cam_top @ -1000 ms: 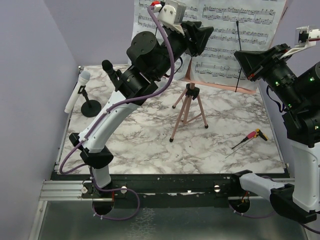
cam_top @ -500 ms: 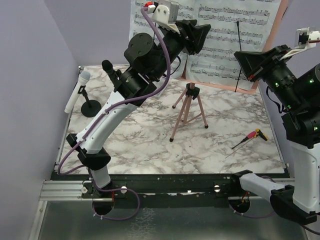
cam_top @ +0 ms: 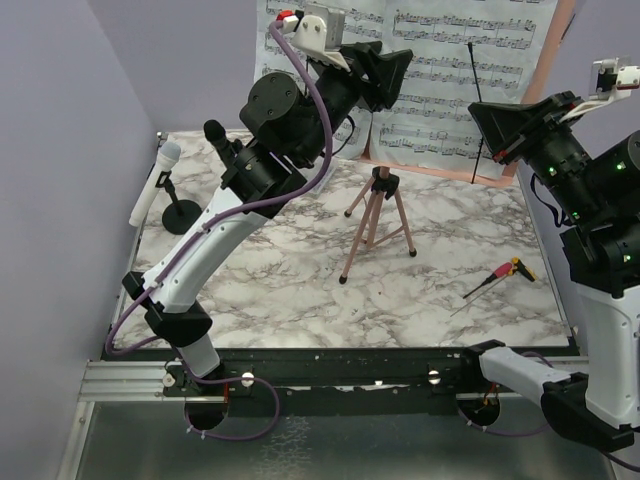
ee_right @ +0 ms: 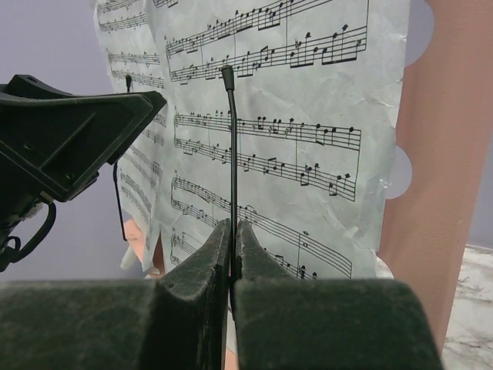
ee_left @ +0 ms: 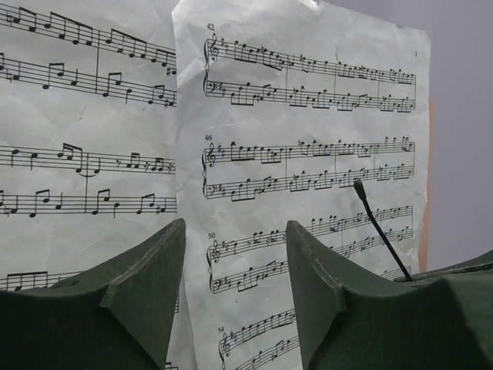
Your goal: Pack up the instrument practice props
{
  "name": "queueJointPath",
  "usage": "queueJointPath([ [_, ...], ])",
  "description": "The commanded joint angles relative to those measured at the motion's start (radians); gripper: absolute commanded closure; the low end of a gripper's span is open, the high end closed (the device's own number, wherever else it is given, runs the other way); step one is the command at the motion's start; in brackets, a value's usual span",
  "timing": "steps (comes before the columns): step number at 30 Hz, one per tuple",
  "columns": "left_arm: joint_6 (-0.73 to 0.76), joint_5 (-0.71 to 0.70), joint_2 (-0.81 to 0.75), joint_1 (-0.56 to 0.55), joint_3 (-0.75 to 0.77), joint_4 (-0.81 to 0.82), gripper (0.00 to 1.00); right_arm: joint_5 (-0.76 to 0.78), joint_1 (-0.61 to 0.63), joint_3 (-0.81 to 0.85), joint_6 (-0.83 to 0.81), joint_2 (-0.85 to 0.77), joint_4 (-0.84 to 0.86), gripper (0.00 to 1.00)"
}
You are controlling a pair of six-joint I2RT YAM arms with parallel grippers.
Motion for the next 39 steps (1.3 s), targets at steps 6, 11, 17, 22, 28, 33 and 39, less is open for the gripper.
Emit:
queueJointPath([
  [6,-0.002,-0.021,-0.03,0.01,-0.017,0.024,0.42,-0.002,-0.002,-0.031,0.004,-0.027,0.058,0.99],
  [11,-0.03,0.003,-0.023,0.02,-0.021,0.017,0.41,0.0,-0.002,-0.043,0.005,-0.035,0.069,0.99],
  [17,-0.05,0.101,-0.012,0.022,0.0,0.024,0.44,-0.001,-0.002,-0.048,0.001,-0.04,0.075,0.99],
  [22,-0.06,0.157,-0.005,0.023,0.007,0.037,0.55,-0.007,-0.002,-0.054,0.004,-0.04,0.078,0.99],
  [28,-0.075,0.204,-0.013,0.022,-0.002,0.065,0.74,-0.008,-0.002,-0.064,0.005,-0.047,0.081,0.99],
  [33,-0.071,0.204,-0.036,0.022,-0.037,0.106,1.0,-0.007,-0.001,-0.087,0.009,-0.06,0.096,0.99],
  [39,-0.042,0.179,-0.065,0.021,-0.067,0.129,1.0,0.006,-0.002,-0.1,0.009,-0.072,0.104,0.99],
])
